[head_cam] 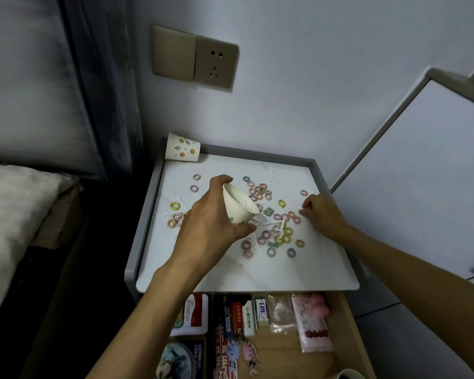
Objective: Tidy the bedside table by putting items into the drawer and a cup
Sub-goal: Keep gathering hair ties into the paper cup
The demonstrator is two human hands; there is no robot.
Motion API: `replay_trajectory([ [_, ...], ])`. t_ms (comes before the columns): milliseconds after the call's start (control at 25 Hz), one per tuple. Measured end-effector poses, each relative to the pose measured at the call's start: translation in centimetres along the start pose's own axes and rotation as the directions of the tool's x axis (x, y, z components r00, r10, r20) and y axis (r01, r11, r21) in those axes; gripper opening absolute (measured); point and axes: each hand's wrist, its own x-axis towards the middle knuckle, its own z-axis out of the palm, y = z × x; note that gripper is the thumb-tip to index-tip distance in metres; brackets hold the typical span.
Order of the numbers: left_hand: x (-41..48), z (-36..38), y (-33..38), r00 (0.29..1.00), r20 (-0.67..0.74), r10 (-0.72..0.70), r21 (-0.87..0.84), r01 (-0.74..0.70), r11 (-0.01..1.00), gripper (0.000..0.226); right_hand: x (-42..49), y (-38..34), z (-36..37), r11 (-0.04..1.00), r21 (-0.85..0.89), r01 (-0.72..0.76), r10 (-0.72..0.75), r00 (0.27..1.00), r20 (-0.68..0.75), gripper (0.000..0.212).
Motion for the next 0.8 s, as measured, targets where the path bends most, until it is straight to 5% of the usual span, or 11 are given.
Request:
replay_trajectory([
  [280, 0.0, -0.1, -0.1, 1.0, 0.015, -0.005, -0.013, 0.005, 1.0, 0.083, -1.4, -0.8, 0.7, 0.991, -0.136, 0.012, -0.012, 1.0, 0.003, 0.017],
  [400, -0.1, -0.2, -0.1, 1.0, 0.012, -0.002, -0.027, 0.002, 1.0, 0.083, -1.9, -1.8, -0.3, 0.999, 0.047, -0.01, 0.014, 0.996, -0.088, 0.015],
  [480, 0.0, -0.3, -0.2, 1.0, 0.008, -0.008, -0.034, 0.008, 0.999, 0.083, -3.0, -3.5, -1.2, 0.978, 0.164, 0.13, -0.111, 0.987, -0.118, 0.014],
  [640, -0.2, -0.3, 0.1, 0.999, 0.029, -0.016, -0.056, 0.017, 0.998, 0.082, -3.8, -4.6, -1.6, 0.845, -0.001, 0.535, -0.534, 0.843, 0.06, 0.018],
  [800, -0.2, -0.4, 0.0, 1.0, 0.022, -0.013, -0.065, 0.015, 0.998, 0.082, -3.5, -4.1, -0.7, 0.827, 0.006, 0.561, -0.558, 0.82, 0.128, 0.015],
])
